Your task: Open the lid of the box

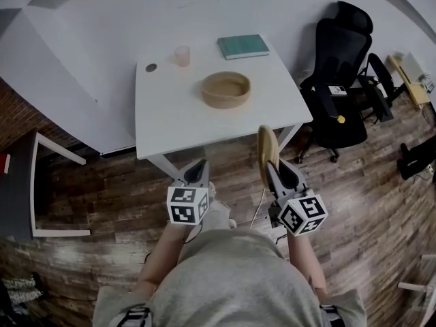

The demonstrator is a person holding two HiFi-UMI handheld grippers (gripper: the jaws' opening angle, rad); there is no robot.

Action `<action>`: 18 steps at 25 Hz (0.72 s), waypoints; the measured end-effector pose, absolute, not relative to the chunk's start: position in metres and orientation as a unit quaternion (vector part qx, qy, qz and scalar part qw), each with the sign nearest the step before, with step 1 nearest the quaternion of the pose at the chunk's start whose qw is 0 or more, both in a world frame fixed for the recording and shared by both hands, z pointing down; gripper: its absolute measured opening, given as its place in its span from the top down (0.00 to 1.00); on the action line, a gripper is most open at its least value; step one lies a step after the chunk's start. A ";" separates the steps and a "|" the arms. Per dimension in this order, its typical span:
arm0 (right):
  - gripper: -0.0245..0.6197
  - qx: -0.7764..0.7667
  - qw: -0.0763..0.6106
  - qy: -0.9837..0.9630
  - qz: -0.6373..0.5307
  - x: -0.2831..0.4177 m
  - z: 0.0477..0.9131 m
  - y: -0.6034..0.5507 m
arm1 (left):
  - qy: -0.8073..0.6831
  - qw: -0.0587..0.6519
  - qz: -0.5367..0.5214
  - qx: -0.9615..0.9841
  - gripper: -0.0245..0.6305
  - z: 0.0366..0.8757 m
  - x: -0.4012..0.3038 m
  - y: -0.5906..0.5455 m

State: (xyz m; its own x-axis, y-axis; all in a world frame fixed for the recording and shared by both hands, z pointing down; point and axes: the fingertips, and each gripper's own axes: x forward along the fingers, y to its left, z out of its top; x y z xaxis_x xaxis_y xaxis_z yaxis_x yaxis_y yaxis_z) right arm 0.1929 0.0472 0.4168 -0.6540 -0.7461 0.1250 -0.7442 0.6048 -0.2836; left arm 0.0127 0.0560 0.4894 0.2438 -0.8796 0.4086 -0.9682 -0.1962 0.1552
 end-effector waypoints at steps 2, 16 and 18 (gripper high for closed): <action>0.82 -0.415 0.004 0.896 -0.157 0.192 0.417 0.050 | -0.603 0.192 0.114 0.766 0.94 0.489 0.013 0.058; 0.82 -0.405 -0.007 0.902 -0.148 0.177 0.416 0.050 | -0.597 0.190 0.106 0.772 0.94 0.482 0.014 0.054; 0.82 -0.403 -0.005 0.903 -0.148 0.176 0.417 0.050 | -0.598 0.191 0.106 0.771 0.94 0.483 0.014 0.053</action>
State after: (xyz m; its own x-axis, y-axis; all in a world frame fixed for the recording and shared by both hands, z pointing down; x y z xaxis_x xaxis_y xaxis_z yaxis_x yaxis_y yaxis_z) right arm 0.1756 0.0501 0.4166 -0.6746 -0.7271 0.1274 -0.7298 0.6310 -0.2631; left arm 0.0138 0.0530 0.4833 0.2619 -0.8819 0.3920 -0.9629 -0.2116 0.1675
